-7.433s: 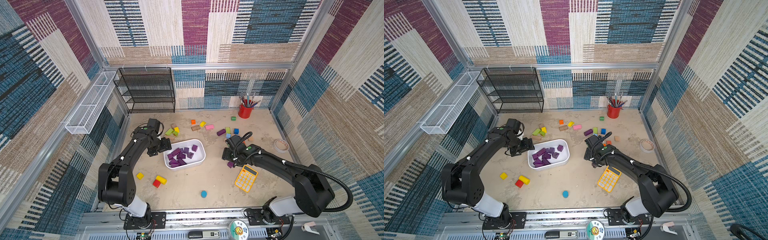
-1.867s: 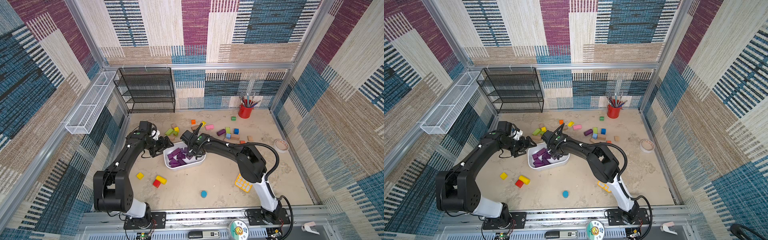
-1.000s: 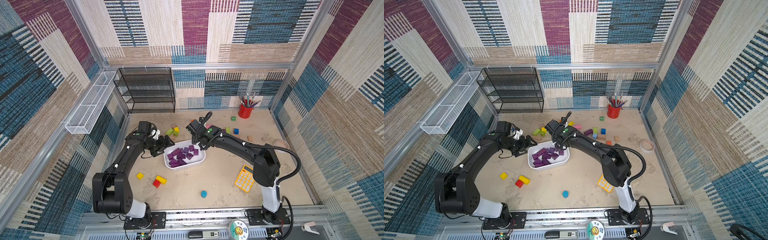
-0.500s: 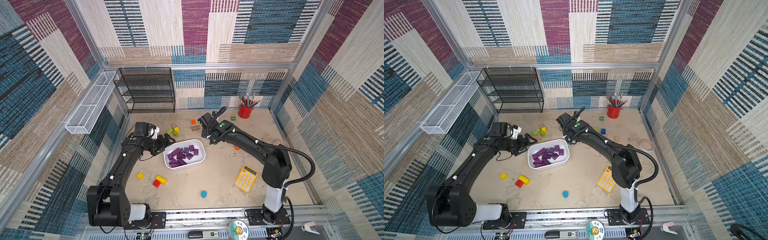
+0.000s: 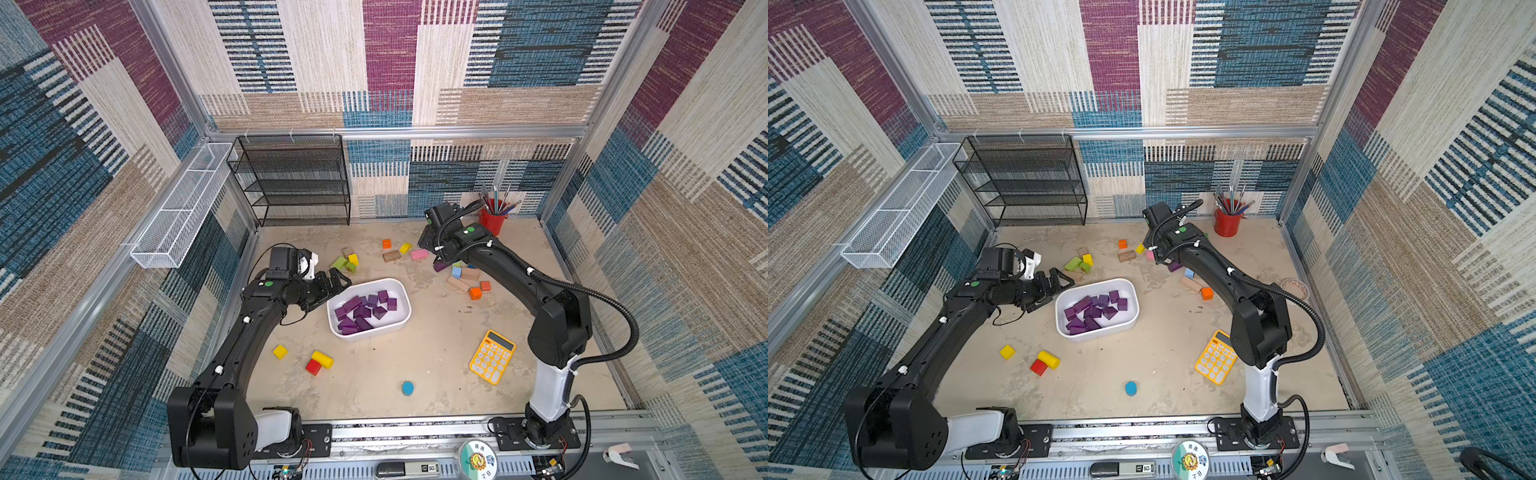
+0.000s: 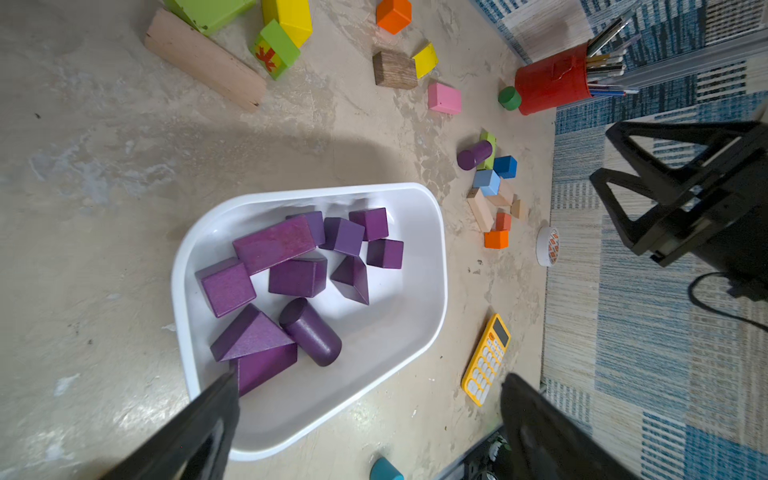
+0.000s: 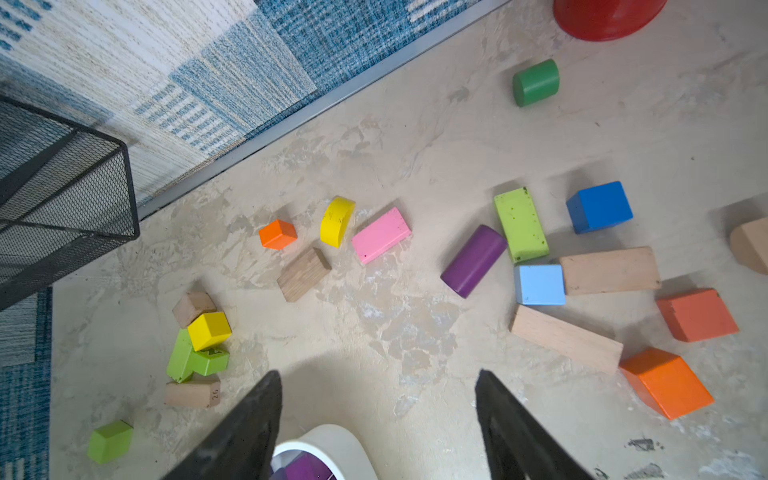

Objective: Pick purple bricks into the storage bin
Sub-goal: Pick up the building block from the center of the board.

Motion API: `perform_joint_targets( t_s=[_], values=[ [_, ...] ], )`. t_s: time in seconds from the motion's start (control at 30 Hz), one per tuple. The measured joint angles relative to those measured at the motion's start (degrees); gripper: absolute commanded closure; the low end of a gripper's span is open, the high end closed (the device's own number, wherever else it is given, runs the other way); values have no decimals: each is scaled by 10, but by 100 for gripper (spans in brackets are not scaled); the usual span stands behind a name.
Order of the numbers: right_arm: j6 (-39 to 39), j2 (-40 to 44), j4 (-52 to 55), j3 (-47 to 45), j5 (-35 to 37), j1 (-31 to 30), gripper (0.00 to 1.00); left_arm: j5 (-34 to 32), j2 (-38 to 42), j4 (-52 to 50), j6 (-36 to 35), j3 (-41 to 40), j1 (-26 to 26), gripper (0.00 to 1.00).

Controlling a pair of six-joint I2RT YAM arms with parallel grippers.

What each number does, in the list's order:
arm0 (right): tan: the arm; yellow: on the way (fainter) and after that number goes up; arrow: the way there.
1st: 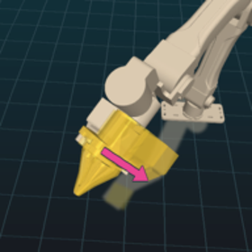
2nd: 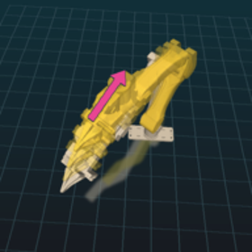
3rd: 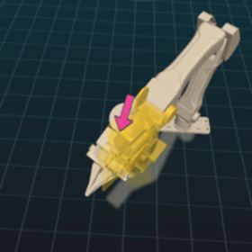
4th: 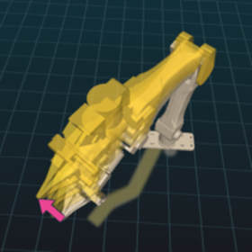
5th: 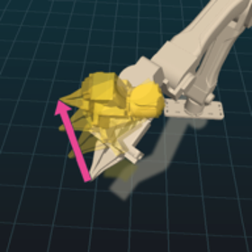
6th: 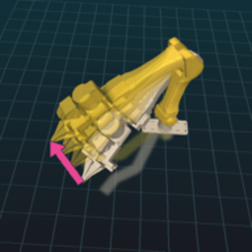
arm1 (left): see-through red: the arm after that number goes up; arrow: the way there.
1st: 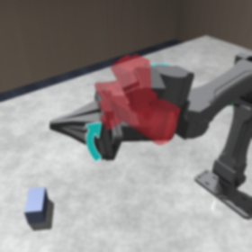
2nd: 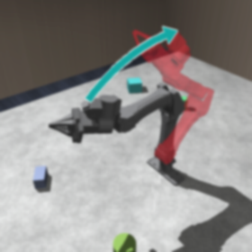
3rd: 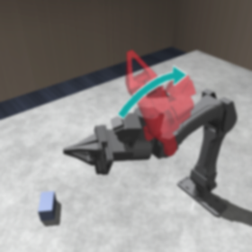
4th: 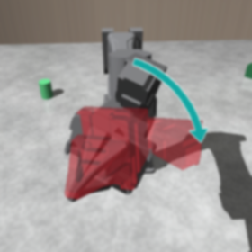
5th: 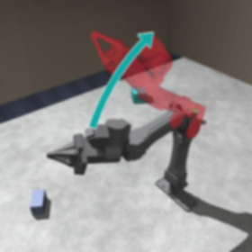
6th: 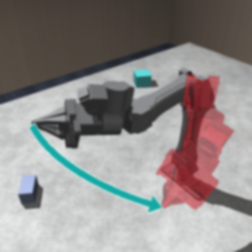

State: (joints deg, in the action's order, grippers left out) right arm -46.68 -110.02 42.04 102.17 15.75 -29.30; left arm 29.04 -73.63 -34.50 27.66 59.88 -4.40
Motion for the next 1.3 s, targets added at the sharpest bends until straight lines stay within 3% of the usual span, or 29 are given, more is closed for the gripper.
perform_joint_targets(
  t_s=[0.33,0.73,1.07,1.3],
  values=[
    [-17,-60,-38,35,-96,67,21,-143,41,-17,-28,10,-39,1],
    [-76,-83,-52,42,-121,92,21,-258,38,-20,-103,159,-136,1],
    [-154,-85,-30,22,-114,91,22,-275,32,61,-196,76,-164,1],
    [-199,-102,18,31,-100,91,23,-235,19,109,-208,43,-167,1]
  ],
)
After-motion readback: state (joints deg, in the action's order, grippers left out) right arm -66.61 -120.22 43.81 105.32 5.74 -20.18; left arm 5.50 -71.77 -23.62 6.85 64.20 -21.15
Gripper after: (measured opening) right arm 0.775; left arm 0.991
